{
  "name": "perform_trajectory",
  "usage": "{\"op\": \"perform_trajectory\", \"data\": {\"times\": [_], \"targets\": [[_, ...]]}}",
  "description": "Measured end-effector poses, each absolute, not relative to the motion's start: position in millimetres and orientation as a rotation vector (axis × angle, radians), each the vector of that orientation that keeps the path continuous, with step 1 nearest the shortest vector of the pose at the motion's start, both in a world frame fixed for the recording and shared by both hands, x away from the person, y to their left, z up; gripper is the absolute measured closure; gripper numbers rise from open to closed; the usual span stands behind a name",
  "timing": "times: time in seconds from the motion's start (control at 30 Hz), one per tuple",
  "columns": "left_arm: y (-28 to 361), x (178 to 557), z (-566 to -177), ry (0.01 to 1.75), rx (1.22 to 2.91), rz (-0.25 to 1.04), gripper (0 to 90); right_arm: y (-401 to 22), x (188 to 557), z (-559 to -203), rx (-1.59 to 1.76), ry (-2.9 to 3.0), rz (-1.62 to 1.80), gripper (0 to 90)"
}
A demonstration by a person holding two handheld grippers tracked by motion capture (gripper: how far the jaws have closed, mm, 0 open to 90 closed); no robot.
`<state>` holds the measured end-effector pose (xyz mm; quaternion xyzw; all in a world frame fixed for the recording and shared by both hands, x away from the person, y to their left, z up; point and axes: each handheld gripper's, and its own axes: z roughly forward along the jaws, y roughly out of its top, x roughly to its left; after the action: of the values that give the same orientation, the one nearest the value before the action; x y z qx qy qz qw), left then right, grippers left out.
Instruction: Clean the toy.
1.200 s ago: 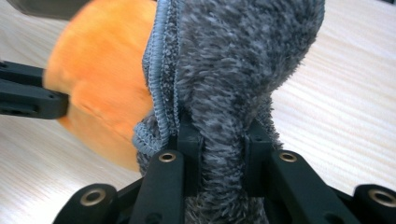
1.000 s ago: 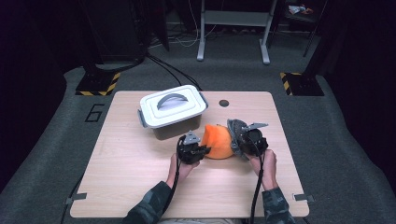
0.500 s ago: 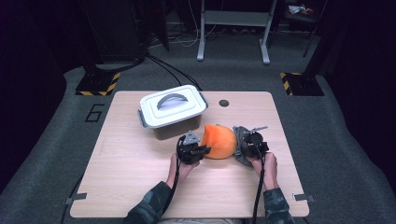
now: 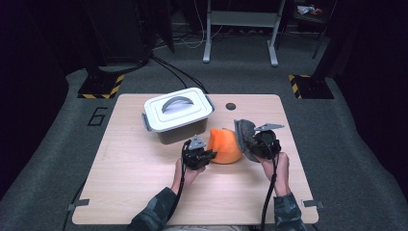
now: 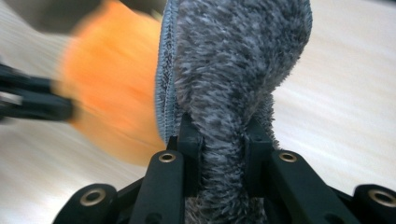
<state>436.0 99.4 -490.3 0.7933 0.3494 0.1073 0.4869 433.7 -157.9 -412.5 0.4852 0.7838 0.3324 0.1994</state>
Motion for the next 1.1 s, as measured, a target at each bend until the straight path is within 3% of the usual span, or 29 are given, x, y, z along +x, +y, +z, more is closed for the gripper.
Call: {"op": "perform_trajectory", "data": {"times": [0.2,0.5,1.1], "targets": [[99,435,-491,0.827,1.924,0.256,80.5,-128,429,-397,1.224,2.245,0.999,74.1],[100,436,-492,0.834,1.928,0.26,80.5,-109,437,-407,1.179,2.31,0.975,74.1],[99,436,-492,0.844,1.926,0.246,80.5,-140,439,-425,1.309,2.246,0.816,74.4]]}}
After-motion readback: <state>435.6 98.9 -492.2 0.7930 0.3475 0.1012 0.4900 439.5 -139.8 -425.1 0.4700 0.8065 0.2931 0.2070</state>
